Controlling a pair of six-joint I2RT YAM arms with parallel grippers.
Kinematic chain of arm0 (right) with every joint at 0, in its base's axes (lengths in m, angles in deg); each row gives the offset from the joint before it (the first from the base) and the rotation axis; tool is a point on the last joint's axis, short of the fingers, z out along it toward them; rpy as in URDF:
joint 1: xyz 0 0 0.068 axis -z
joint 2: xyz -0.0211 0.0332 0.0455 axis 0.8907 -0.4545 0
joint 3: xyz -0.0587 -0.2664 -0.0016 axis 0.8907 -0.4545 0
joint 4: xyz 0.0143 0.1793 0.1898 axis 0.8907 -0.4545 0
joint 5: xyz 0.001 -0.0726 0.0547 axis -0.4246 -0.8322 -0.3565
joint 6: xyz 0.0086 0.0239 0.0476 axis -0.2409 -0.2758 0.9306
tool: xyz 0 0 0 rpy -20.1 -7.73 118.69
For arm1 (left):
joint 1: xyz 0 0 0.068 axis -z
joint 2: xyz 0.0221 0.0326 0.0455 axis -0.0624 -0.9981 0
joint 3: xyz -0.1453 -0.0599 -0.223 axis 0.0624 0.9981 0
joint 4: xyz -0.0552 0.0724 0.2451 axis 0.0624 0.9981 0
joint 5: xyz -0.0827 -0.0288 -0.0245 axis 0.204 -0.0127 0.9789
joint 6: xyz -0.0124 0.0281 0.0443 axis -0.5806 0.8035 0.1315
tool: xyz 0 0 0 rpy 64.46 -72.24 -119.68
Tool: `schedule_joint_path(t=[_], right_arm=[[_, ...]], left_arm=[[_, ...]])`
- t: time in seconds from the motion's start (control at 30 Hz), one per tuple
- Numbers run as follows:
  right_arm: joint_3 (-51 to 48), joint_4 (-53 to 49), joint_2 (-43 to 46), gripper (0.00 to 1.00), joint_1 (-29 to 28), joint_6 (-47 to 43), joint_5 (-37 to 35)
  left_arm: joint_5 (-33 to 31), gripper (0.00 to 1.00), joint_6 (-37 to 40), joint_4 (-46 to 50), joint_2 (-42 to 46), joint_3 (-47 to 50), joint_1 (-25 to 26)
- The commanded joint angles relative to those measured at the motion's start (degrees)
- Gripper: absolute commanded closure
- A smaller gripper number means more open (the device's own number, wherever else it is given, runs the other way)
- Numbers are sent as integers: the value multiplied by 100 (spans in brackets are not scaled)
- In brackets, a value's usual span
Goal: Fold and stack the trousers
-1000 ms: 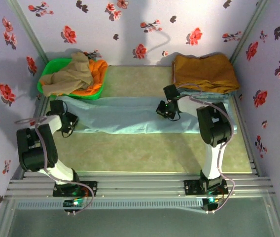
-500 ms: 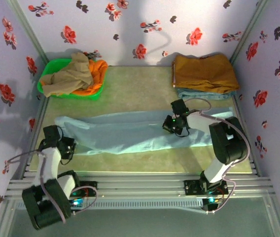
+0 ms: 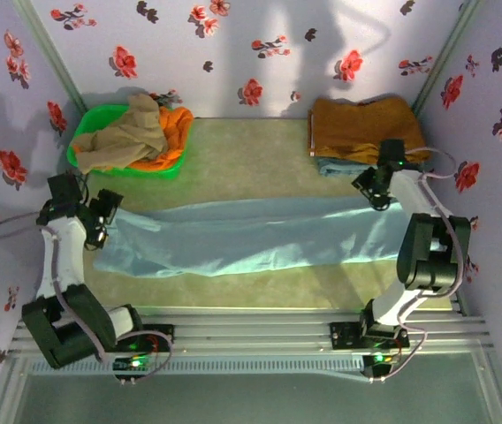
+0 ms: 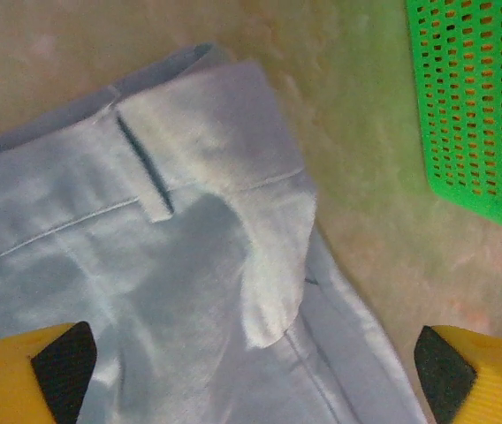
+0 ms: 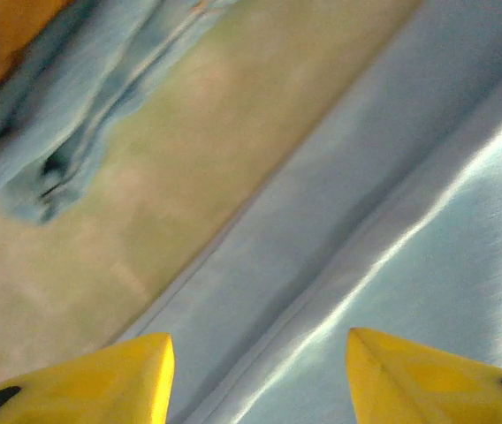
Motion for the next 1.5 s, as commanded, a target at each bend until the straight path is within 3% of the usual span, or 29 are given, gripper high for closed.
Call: schedule_joint_path(t=[0.0, 0.17, 0.27, 0.43, 0.63, 0.73, 0.83, 1.47], right_arm=[[124, -396, -340, 43, 288, -30, -9], [152, -494, -579, 41, 658, -143, 11], [176, -401, -747, 40, 784, -101, 120], [425, -241, -1110, 46, 814, 13, 324], [407, -174, -1367, 80, 835, 25, 388], [348, -169, -1266, 96, 870, -11, 412], [330, -176, -1151, 100, 921, -37, 519], [-9, -27, 367, 100, 1318, 103, 608]], left_arm=[[49, 0, 377, 17, -501, -268, 34], [-74, 2, 438, -234, -910, -56, 48], [-97, 9, 390, -496, -1093, 124, 39], [-85, 35, 375, -661, -1438, 2, 22], [-111, 72, 412, -618, -1406, -17, -46], [-115, 83, 400, -582, -1376, -5, -65], [-115, 99, 387, -522, -1332, -13, -66], [-85, 100, 700, 398, -357, -323, -381]])
